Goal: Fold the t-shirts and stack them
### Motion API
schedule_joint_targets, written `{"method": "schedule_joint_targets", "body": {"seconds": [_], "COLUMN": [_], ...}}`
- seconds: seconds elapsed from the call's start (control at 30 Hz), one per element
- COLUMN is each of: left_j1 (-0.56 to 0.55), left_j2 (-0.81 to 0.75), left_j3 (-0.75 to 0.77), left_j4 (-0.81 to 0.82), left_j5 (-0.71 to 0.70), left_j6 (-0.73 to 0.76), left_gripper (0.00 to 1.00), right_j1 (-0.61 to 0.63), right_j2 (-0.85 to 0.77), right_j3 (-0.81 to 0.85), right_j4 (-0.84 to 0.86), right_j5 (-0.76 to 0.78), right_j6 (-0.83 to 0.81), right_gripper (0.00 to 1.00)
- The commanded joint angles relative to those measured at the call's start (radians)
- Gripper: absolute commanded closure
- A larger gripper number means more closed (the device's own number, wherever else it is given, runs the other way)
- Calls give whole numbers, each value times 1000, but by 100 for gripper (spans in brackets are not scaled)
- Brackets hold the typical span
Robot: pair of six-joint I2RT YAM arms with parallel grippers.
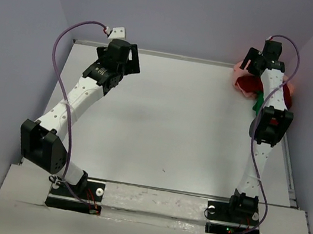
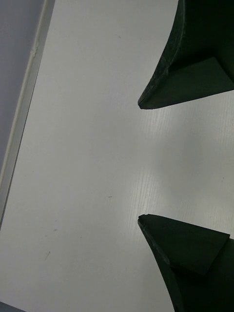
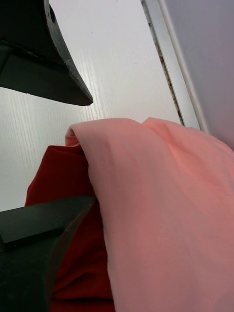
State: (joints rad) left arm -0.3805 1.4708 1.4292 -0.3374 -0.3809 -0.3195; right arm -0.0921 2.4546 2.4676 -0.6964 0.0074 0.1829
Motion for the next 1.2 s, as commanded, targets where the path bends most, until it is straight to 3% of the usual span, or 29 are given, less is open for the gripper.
{"method": "schedule_joint_targets", "body": {"seconds": [0.0,0.1,0.37,0.43,0.47,0.5,0.6,0.7,1.17], "left_j1": [-12,-21,-38,-40,-40,-40,-41,-46,-69], "left_j2": [-29,-24,-20,-21,-20,-21,-14,-4,-17], "left_j3": [-16,-18,-7,-10,-12,-15,-26,-27,-55], "left_j4": [31,26,14,14,18,20,26,21,28], "left_j5": [4,-1,-16,-18,-18,-18,-12,-10,-26], "left_j6": [13,11,17,16,16,16,14,14,7], "left_gripper": [1,1,1,1,1,1,1,1,1], "right_j1": [-5,-14,-14,-14,-14,-14,-14,-14,-14], "right_j2": [38,67,109,116,121,127,135,141,21], "right_j3": [80,105,105,108,116,117,123,119,79], "right_j4": [11,12,44,49,52,54,60,61,107], "right_j5": [-44,-58,-93,-102,-103,-103,-109,-78,-12], "right_j6": [-20,-23,-2,-5,-8,-8,-11,-20,-23], "right_gripper": [23,28,26,29,34,55,83,100,100]}}
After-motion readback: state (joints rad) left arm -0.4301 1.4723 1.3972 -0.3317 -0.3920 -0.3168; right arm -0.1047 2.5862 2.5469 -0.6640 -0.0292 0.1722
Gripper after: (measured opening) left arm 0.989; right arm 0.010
